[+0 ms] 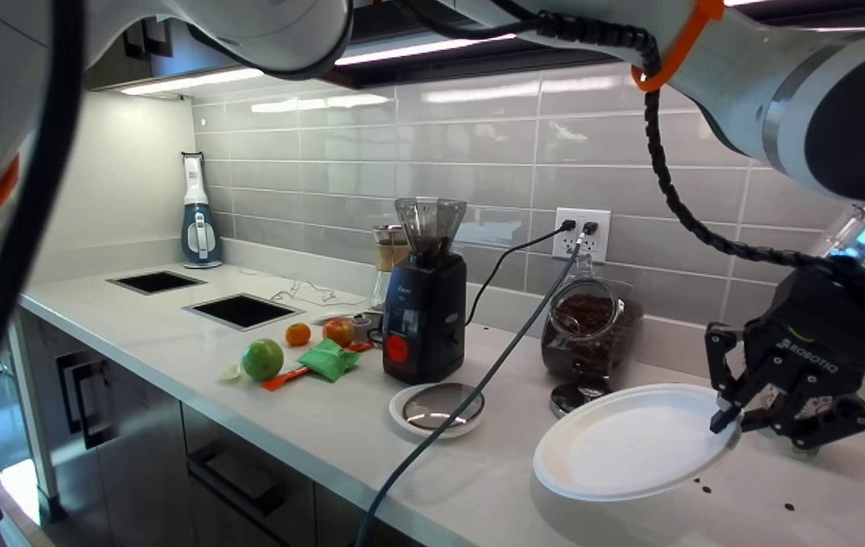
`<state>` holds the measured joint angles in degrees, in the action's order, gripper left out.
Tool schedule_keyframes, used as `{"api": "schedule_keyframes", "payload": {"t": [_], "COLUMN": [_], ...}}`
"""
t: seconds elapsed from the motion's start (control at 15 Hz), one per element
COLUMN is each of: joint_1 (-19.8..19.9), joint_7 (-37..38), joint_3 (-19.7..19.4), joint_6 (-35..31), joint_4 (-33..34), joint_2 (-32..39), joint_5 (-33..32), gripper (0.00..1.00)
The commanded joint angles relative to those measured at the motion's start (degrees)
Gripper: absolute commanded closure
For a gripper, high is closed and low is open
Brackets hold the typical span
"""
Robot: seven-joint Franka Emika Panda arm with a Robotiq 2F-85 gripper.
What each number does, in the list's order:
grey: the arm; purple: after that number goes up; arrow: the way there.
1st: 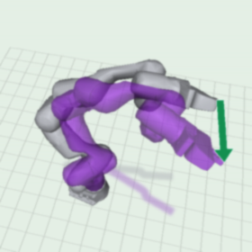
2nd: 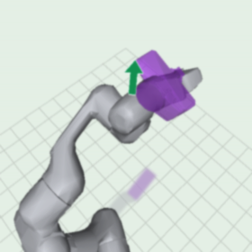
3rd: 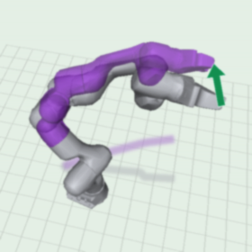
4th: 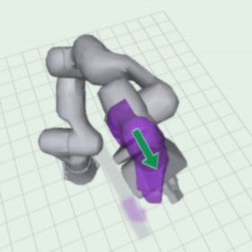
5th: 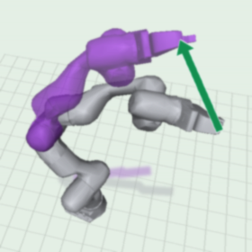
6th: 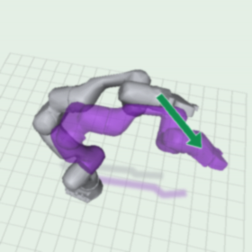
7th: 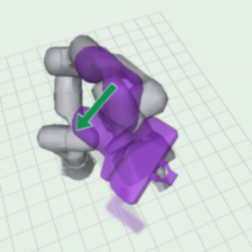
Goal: Pour the coffee beans from the white plate into the coffeemaker.
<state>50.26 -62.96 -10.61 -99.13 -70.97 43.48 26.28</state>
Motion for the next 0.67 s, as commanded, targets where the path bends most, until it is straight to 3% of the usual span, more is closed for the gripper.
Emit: {"api": "schedule_keyframes", "payload": {"t": [0.0,0.33,0.4,0.47,0.6], "joint_1": [-1.1,-2.0,-2.3,-2.4,-2.9], "joint_7": [3.2,4.5,4.7,4.9,5.3], "joint_3": [-0.5,-0.4,-0.5,-0.5,-0.8], "joint_6": [-3.0,-3.1,-3.4,-3.6,-4.6], "joint_4": [2.4,2.4,2.4,2.3,1.8], "joint_2": [2.8,3.6,3.6,3.6,3.0], "joint_5": [-0.7,-0.8,-0.9,-0.9,-1.1], "gripper": [0.98,0.98,0.68,0.68,0.53]}}
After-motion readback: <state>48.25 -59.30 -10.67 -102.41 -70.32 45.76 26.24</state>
